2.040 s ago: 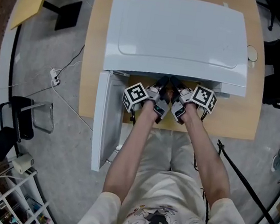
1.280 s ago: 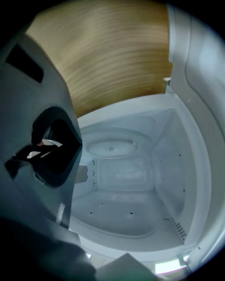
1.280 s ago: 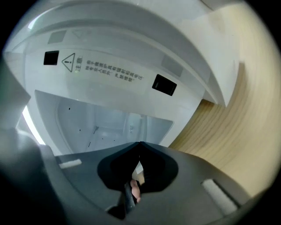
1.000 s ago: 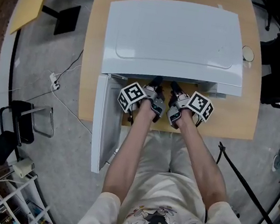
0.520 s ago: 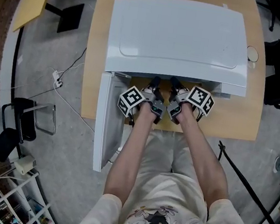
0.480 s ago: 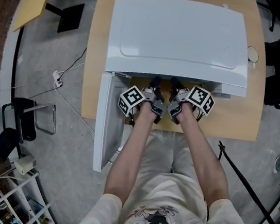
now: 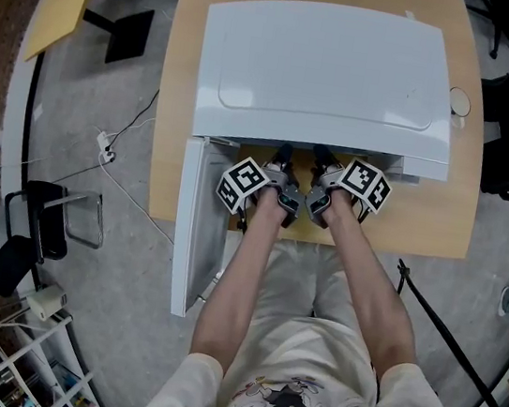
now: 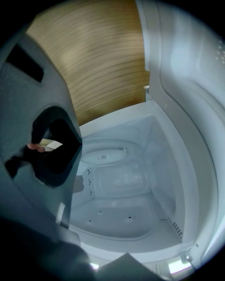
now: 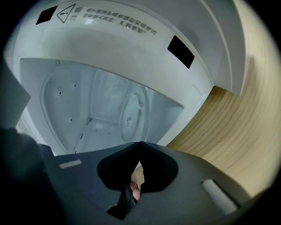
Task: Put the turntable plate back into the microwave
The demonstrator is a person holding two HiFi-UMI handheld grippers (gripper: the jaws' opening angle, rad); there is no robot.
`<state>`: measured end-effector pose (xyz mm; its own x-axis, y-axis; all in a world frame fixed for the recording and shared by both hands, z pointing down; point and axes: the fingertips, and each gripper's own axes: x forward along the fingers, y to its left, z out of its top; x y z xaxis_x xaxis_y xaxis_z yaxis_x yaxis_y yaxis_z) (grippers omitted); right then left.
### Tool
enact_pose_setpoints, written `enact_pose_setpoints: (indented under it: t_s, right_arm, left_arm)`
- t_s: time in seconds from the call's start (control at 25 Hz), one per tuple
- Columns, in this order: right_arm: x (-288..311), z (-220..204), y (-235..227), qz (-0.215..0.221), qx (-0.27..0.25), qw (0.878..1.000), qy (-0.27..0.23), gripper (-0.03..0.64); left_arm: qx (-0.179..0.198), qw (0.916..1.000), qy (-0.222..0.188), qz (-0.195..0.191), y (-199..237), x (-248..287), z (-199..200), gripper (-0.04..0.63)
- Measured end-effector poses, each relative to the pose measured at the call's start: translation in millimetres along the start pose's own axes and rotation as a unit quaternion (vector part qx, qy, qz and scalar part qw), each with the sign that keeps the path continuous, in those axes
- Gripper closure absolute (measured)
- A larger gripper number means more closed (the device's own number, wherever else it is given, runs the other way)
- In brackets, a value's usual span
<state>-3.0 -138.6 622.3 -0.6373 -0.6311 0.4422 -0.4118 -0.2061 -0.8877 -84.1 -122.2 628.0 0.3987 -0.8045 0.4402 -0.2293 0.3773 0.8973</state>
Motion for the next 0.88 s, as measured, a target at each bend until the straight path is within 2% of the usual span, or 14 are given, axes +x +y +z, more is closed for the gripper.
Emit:
enact_pose_setpoints:
  t_s: [0.2, 0.28, 0.4, 0.48, 0.6, 0.76, 0.88]
  right_arm:
    - [-4, -7, 3, 0.004, 0.009, 1.0, 0.008, 0.609]
    - [-9, -11, 3, 0.005, 0.003, 1.0, 0.012, 0.609]
    - [-19, -17, 6, 0.011, -0.018, 1.0, 0.017, 0.609]
    - [-28, -19, 11, 0.017, -0.047, 0.999, 0.02, 0.609]
    - [-45, -19, 24, 0.022, -0.108, 0.994, 0.024, 0.609]
    - [-70, -19, 42, 0.023, -0.186, 0.982, 0.027, 0.609]
    - [-85, -23, 47, 0.013, -0.243, 0.97, 0.026, 0.611]
  left_arm:
    - [-0.003, 1.0, 0.005, -0.006, -2, -4, -2, 0.598]
    - [0.01, 0.9999, 0.009, -0.008, -5, -7, -5, 0.598]
    - [0.057, 0.9981, 0.021, -0.001, -8, -14, -14, 0.598]
    - [0.106, 0.9939, 0.03, 0.005, -13, -21, -20, 0.598]
    - [0.208, 0.9771, 0.041, 0.018, -27, -36, -32, 0.598]
    - [0.331, 0.942, 0.05, 0.025, -50, -55, -54, 0.598]
    - [0.401, 0.9145, 0.048, 0.031, -62, -70, -69, 0.597]
